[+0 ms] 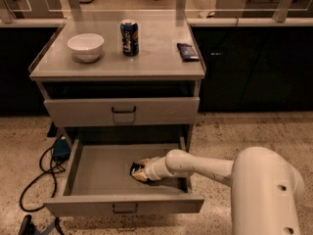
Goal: Pick rxbar chocolate from middle drawer and place on counter
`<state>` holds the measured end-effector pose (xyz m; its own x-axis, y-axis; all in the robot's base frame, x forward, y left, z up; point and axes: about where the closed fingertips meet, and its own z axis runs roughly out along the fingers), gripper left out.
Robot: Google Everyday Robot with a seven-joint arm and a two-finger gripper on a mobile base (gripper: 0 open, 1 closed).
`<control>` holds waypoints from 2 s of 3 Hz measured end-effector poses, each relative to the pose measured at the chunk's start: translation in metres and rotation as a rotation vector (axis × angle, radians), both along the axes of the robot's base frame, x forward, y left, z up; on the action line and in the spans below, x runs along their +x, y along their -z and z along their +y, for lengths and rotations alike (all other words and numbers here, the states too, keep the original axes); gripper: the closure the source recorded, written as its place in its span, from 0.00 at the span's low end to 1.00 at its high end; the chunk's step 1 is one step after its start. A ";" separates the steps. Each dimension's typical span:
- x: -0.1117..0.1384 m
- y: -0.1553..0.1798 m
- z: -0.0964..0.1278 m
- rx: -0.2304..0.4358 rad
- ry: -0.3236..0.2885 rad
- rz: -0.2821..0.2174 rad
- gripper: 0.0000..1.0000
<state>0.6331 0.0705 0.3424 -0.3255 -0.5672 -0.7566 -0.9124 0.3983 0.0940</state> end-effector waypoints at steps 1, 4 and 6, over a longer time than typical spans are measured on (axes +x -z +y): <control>0.001 -0.005 -0.001 0.000 0.000 0.000 0.89; -0.034 -0.145 -0.030 0.035 0.026 -0.267 1.00; -0.088 -0.297 -0.037 0.095 -0.048 -0.406 1.00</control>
Offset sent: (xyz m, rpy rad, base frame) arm -0.1205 -0.1341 0.2327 0.0031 -0.6080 -0.2955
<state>0.5447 0.0333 0.6395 0.0352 -0.4959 -0.8676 -0.9001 0.3615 -0.2431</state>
